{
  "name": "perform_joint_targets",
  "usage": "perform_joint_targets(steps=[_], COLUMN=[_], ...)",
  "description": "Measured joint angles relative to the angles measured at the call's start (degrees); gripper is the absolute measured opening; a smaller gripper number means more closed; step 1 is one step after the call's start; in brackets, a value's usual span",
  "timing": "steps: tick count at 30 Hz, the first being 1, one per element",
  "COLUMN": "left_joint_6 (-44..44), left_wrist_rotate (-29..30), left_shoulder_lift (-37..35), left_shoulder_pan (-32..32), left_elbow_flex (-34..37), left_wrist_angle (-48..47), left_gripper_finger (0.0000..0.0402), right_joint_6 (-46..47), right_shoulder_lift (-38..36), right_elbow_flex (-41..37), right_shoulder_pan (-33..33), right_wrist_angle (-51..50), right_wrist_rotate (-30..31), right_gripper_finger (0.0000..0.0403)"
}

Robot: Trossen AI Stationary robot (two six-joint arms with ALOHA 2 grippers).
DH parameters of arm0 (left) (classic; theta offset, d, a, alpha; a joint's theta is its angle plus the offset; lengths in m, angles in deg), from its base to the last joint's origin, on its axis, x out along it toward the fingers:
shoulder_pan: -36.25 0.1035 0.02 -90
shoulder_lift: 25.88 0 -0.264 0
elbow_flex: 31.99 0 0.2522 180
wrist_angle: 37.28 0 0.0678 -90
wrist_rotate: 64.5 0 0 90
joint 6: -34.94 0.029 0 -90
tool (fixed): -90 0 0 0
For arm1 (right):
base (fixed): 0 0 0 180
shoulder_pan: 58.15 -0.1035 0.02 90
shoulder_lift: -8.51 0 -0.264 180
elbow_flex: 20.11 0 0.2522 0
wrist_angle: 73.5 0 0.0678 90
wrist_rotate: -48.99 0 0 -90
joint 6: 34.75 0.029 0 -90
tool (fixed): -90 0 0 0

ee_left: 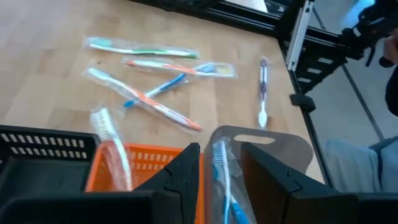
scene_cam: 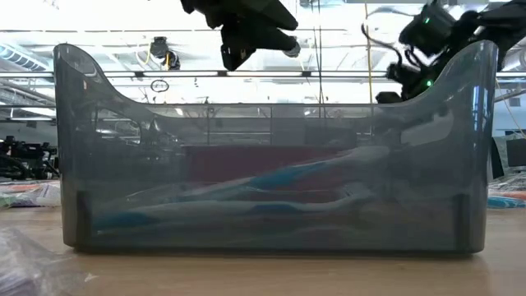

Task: Pick & Place Toothbrushes
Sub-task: Put the top right violet toothbrush into the black bin

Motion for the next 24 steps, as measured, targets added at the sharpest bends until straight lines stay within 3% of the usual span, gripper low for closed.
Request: perform_joint_targets(steps=[11, 16, 24], left_joint_6=[0.5, 1.0, 1.0], left_wrist_rotate=[0.0, 1.5, 1.9], left_shoulder_lift=[0.0, 0.0, 0.0], left_shoulder_pan=[2.5, 3.5, 4.7], left_elbow_flex=[0.0, 0.0, 0.0], left_wrist_angle=[0.9, 0.9, 0.9], left_gripper_finger=[0.0118, 0.0118, 0.0118], right_joint_6=[-0.2, -1.8, -3.0], right_shoulder_lift=[2.2, 5.9, 12.8], right_elbow_flex=[0.0, 0.0, 0.0], right_shoulder_pan=[19.1, 24.0, 28.0], right_wrist_angle=[-8.3, -9.1, -8.9], right_wrist_rotate=[-12.2, -16.5, -16.5], right_gripper_finger=[0.0212, 0.0212, 0.0212])
